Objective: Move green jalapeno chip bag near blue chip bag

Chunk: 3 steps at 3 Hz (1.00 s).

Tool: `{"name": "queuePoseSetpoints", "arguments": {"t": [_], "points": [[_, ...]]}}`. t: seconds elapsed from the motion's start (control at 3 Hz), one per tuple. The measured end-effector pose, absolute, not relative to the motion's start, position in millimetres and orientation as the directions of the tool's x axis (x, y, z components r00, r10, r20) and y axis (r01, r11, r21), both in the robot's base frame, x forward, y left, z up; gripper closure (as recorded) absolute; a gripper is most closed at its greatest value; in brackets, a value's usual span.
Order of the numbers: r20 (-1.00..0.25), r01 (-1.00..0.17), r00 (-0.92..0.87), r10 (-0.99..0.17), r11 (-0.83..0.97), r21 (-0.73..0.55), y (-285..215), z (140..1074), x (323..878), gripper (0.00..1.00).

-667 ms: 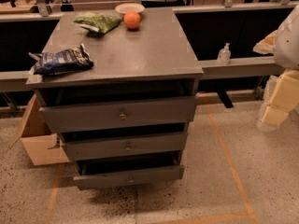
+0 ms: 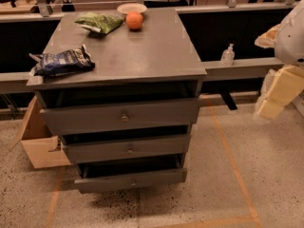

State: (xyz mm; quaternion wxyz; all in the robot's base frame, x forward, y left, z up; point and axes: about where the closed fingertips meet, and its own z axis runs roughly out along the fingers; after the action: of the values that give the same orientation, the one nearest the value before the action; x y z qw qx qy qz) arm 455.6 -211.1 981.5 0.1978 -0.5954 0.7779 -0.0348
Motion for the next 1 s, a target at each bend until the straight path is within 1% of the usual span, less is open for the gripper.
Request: {"name": "queuePoseSetpoints", "arguments": {"t": [0.33,0.67,1.0], "points": [[-0.385,-0.874,-0.151,-0.910,0.305,-0.379,-192.9,996.1,516.9,0.00],[-0.528,-0.853,-0.040,-0.848,0.304,-0.424,-159.8,1009.3,584.7,0.00],[-0.631,-0.861,-0.003,-0.776,0.323,-0.394,-119.2,999.5,652.2,0.00]]}}
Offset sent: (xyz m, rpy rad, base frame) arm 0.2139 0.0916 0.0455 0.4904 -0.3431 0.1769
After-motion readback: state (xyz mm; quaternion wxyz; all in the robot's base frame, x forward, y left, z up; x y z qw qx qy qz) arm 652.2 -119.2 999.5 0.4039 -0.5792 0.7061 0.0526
